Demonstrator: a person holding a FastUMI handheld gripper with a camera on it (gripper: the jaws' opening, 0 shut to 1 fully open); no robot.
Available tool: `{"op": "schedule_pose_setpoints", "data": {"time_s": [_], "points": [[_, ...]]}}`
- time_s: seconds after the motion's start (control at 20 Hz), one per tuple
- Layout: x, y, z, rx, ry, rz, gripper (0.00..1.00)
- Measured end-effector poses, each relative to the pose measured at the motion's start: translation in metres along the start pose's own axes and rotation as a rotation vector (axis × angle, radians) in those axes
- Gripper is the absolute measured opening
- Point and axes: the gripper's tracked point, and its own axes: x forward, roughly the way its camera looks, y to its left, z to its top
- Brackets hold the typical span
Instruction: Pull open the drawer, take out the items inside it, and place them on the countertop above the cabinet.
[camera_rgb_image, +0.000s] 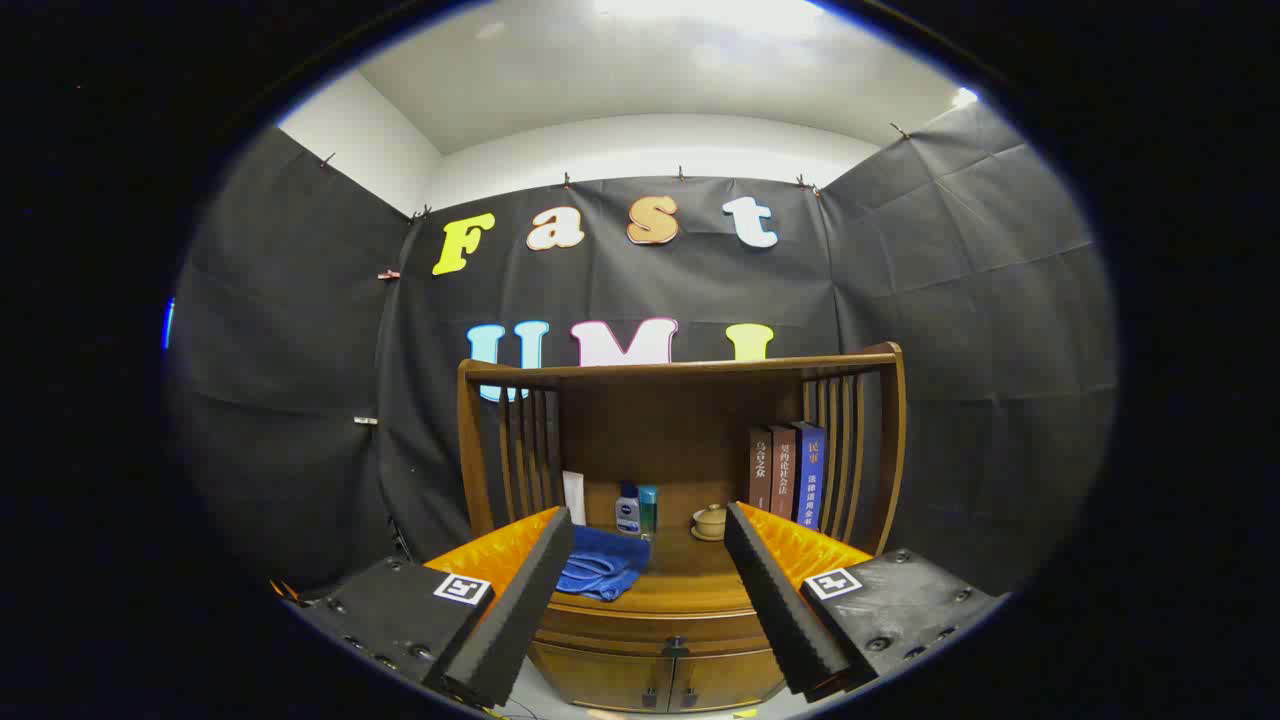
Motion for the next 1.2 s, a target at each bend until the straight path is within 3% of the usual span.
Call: {"op": "schedule_pose_setpoints", "data": {"time_s": [1.2], "points": [[0.0077,0.0005,0.0002,-0.015,0.035,-0.056,0.98]]}}
